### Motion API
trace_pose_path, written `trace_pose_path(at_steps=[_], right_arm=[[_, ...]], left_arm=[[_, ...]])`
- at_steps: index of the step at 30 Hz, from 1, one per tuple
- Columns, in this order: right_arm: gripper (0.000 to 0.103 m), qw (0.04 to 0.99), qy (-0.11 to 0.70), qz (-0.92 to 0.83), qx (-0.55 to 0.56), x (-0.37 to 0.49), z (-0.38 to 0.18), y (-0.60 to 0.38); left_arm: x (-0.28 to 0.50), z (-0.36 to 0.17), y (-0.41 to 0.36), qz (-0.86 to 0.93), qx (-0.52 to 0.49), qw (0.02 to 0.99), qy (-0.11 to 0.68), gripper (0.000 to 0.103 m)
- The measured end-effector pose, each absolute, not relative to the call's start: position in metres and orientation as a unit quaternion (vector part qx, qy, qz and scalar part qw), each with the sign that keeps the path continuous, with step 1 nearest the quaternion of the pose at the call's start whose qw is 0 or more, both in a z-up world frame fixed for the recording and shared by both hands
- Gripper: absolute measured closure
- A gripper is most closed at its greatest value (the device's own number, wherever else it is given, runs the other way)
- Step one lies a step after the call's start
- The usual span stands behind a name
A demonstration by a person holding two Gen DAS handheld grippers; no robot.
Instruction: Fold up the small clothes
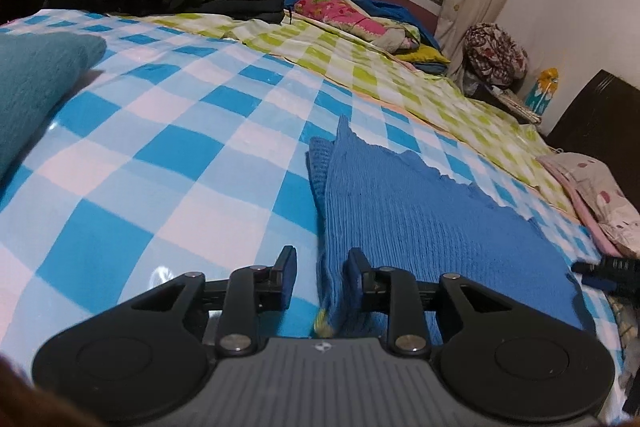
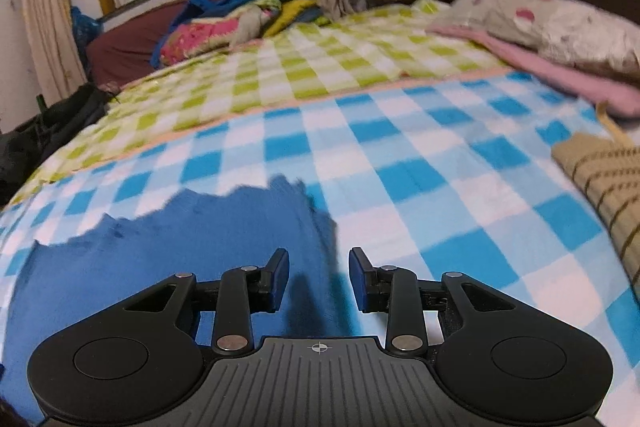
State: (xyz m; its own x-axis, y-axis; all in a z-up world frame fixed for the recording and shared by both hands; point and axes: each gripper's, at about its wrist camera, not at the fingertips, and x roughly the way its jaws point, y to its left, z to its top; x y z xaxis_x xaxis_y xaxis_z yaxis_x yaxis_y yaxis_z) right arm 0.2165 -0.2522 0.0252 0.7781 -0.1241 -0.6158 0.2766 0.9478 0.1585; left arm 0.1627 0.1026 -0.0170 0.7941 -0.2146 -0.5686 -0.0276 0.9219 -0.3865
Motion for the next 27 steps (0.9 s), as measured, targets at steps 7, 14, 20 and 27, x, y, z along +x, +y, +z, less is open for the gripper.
trace_pose_path(at_steps=[7,14,20,27], right_arm=[[0.071,0.94,0.327,0.005,0.096,0.233,0.049,-0.177],[0.07,0.922,0.365,0.123,0.026,0.268,0.045,-0.062],[0.067,0.902,0.4,0.163,-0.011,0.299,0.031,0.006],[0.066,0.89,0.428,0.143,-0.062,0.317,0.012,0.04]], left_arm=[[0.15,-0.019,0.109,-0.068,-0.207,0.923,0.317,0.068],[0.149,-0.024,0.115,-0.079,-0.226,0.918,0.316,0.067],[0.149,-0.025,0.119,-0.088,-0.231,0.916,0.316,0.066],[0.15,-0.027,0.122,-0.095,-0.239,0.913,0.317,0.066]])
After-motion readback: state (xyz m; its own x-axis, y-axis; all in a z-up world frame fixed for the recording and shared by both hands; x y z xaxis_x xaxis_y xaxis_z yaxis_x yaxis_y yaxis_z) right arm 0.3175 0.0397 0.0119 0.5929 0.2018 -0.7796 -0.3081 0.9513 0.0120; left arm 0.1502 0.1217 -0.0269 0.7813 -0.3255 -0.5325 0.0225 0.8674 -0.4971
